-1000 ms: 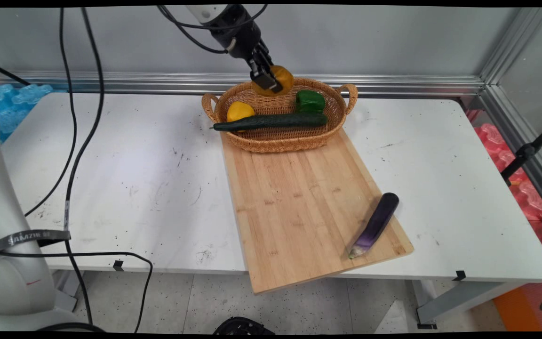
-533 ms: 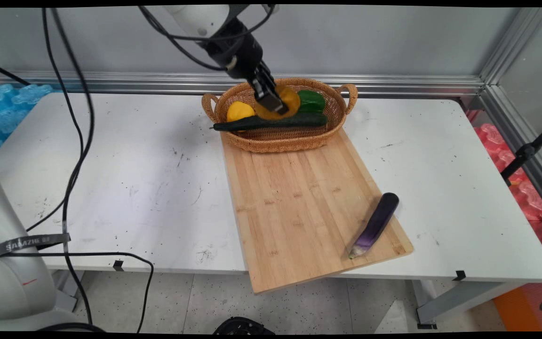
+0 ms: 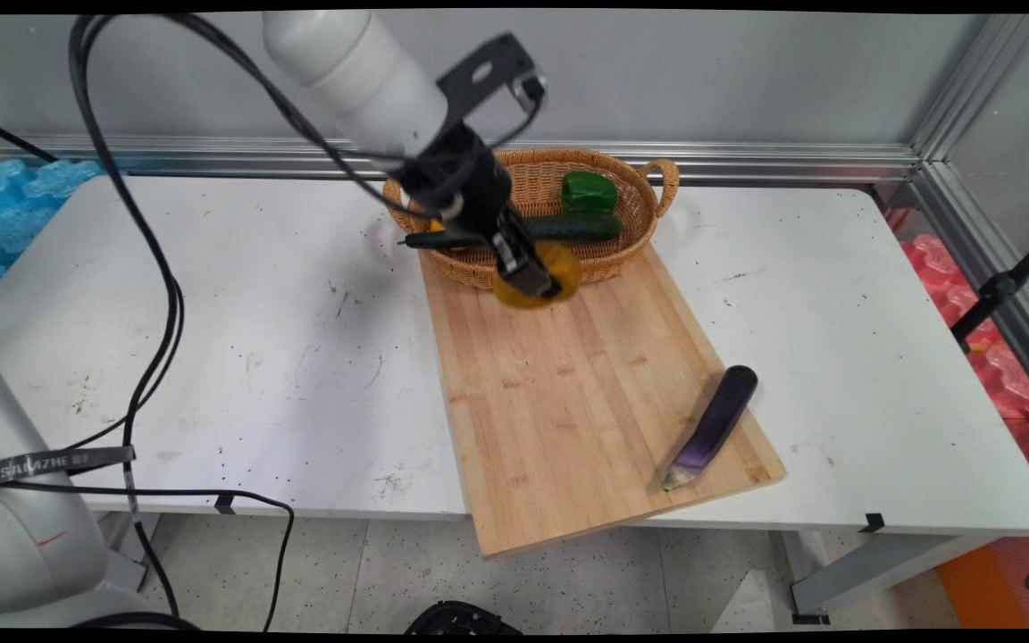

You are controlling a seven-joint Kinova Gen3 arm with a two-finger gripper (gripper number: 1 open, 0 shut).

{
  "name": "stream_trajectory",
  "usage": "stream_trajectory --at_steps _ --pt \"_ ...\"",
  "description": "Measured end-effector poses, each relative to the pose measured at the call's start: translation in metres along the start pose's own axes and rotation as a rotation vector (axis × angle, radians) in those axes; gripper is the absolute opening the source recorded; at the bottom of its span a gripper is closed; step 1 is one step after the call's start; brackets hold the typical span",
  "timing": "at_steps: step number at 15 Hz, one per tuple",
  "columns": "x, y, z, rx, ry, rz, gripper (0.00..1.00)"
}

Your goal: Place the picked object on the cutting board

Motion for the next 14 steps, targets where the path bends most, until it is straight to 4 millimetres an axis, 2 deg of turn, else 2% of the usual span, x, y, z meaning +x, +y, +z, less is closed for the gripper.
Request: stream_trajectory --at_steps 8,14 --pt "-0.019 0.053 0.035 -0.032 -0.025 -0.023 0.00" --pt "-0.024 0.074 0.067 -0.028 -0.037 -0.021 0.00"
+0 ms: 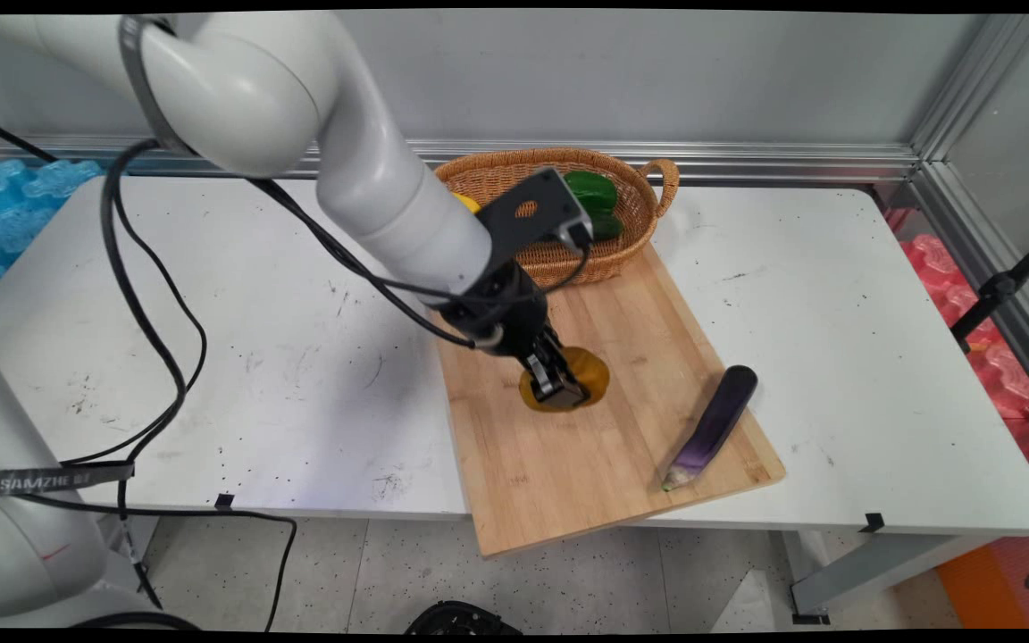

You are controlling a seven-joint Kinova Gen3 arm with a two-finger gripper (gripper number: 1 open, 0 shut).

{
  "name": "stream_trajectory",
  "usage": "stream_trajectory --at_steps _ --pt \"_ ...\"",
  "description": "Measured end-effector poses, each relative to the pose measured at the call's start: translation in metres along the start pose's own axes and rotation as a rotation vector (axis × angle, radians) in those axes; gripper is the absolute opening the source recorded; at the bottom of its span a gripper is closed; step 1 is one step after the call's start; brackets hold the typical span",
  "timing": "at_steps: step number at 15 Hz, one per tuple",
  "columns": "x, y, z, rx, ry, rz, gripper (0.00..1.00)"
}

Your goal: Place the picked object on the cutting board

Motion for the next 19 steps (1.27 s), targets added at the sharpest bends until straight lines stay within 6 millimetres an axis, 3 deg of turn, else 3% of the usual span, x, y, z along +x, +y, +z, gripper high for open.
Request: stream_trajectory --at_steps 6,15,16,19 --pt "0.000 0.011 0.036 0.013 -0.027 0.015 0.00" --pt "-0.005 0.015 0.065 0.032 -0.055 0.019 0.00" --pt "-0.005 0.016 0.066 0.033 -0.054 0.020 1.00" --pt "-0.006 0.017 0.070 0.032 -0.048 0.024 1.00"
